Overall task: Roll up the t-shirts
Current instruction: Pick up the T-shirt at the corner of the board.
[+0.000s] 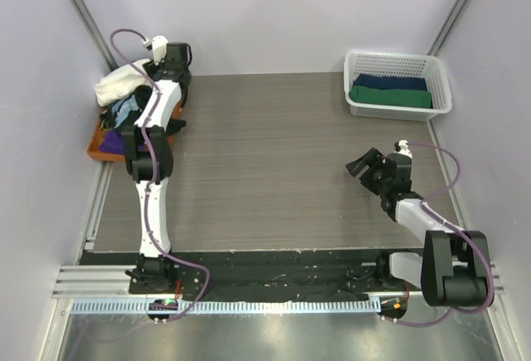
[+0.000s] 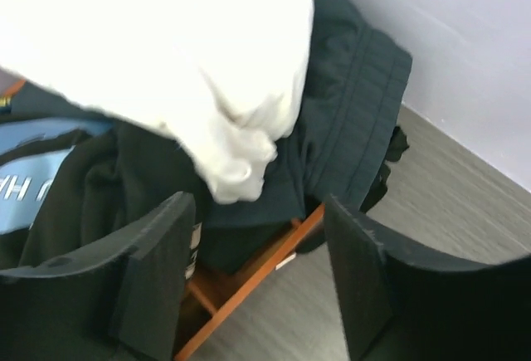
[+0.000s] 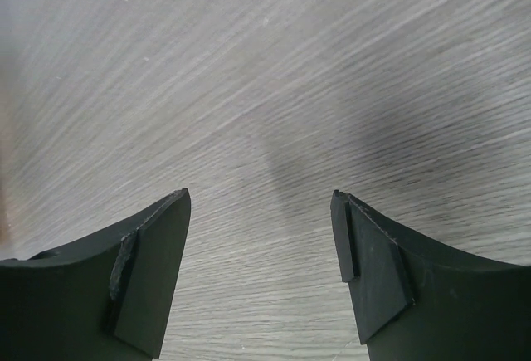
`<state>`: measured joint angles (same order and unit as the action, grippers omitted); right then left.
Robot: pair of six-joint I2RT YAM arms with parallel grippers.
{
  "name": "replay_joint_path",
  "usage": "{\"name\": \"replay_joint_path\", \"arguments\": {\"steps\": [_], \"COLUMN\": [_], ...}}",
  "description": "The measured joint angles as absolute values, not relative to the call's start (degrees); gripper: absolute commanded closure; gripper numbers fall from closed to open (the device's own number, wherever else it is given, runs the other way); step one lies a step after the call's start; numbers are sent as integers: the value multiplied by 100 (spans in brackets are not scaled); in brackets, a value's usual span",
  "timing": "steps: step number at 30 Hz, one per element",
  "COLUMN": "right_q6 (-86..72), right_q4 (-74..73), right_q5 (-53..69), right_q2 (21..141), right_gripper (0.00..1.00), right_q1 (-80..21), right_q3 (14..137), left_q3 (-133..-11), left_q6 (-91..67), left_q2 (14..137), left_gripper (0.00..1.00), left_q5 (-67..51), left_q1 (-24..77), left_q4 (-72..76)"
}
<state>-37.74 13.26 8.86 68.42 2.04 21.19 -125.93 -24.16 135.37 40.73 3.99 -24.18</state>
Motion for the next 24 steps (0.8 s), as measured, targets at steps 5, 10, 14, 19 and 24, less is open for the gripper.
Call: {"name": "replay_joint_path", "arguments": {"steps": [5,10,14,19,24], "right_q6": [-3760,-3756,-3756,-3752,-3739], "right_q4": [1356,1363,1363,1345,1345], "right_q5": [810,738,701,633,600], "right_q2": [6276,6088,6045,5907,5782], "right_gripper": [24,24,24,24,24], "right_q1": [204,204,204,204,204], "right_q3": [1962,1872,1839,1813,1789], "left_q3": [-12951,-13179,-13179,-12215,-11754], "left_q6": [-2204,-1776,-1559,-1240,-980], "left_q2": [13955,14309,14372,13957,13614], "left_gripper": [65,92,100,100,94], "left_q5": [4204,4359,4521,4729,5009], "left_q1": [401,399,392,449,556], "left_q4": [-2145,-1802,-1634,-827,-495]}}
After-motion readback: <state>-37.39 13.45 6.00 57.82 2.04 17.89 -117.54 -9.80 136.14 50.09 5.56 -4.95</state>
